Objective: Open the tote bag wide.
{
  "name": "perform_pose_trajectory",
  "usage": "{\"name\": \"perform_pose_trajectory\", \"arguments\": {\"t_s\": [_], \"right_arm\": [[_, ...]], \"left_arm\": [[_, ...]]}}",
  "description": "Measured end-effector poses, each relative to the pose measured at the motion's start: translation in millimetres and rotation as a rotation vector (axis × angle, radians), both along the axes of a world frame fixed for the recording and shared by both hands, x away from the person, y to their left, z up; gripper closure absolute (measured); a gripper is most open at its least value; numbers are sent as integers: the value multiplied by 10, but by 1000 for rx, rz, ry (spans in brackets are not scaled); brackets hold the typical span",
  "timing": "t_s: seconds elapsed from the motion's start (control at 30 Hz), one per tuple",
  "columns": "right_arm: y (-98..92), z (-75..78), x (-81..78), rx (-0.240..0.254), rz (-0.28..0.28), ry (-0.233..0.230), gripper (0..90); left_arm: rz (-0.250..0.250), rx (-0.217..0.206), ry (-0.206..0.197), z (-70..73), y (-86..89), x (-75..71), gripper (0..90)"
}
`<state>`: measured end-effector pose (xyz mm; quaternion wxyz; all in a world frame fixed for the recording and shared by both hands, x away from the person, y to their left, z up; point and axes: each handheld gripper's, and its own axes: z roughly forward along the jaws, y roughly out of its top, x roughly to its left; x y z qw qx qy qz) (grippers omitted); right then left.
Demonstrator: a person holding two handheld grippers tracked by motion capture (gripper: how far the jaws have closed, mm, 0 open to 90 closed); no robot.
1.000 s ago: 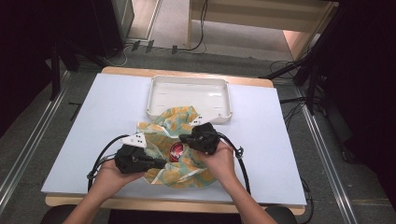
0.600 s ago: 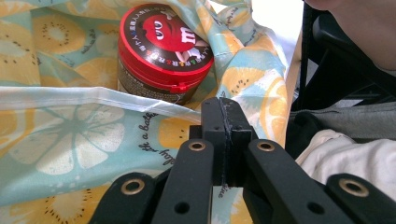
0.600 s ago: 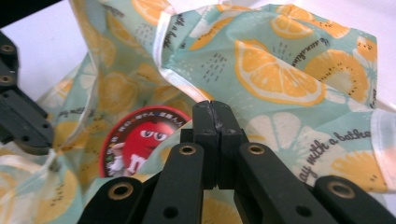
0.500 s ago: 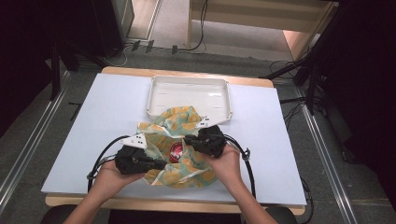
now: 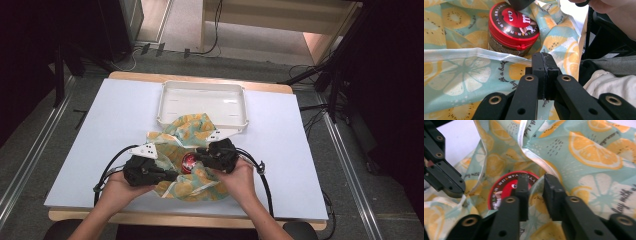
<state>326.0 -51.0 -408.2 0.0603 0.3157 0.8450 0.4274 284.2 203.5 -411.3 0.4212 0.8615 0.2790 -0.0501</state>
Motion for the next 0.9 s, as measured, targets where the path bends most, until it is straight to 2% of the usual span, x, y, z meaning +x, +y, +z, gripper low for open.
{"name": "perform_pose_trajectory", "arguments": {"t_s": [0.03, 0.07, 0.1, 0.27, 0.43, 0.9], "right_arm": [[0, 0, 0, 0, 0, 0, 801], [-10, -4, -7, 3, 4, -4, 877], [-13, -2, -8, -1, 7, -5, 900], [-54, 32, -33, -22, 0, -14, 900], [-243, 79, -58, -22, -34, -25, 900], [-710, -13, -141, -38, -123, -9, 900]], "left_arm": [[0, 0, 0, 0, 0, 0, 900], [1, -2, 0, 1, 0, -1, 900], [0, 0, 0, 0, 1, -1, 900], [-3, 11, 5, -2, 12, -13, 900], [4, 15, 10, 0, 44, -40, 900], [15, 33, 31, -29, 170, -144, 900]]}}
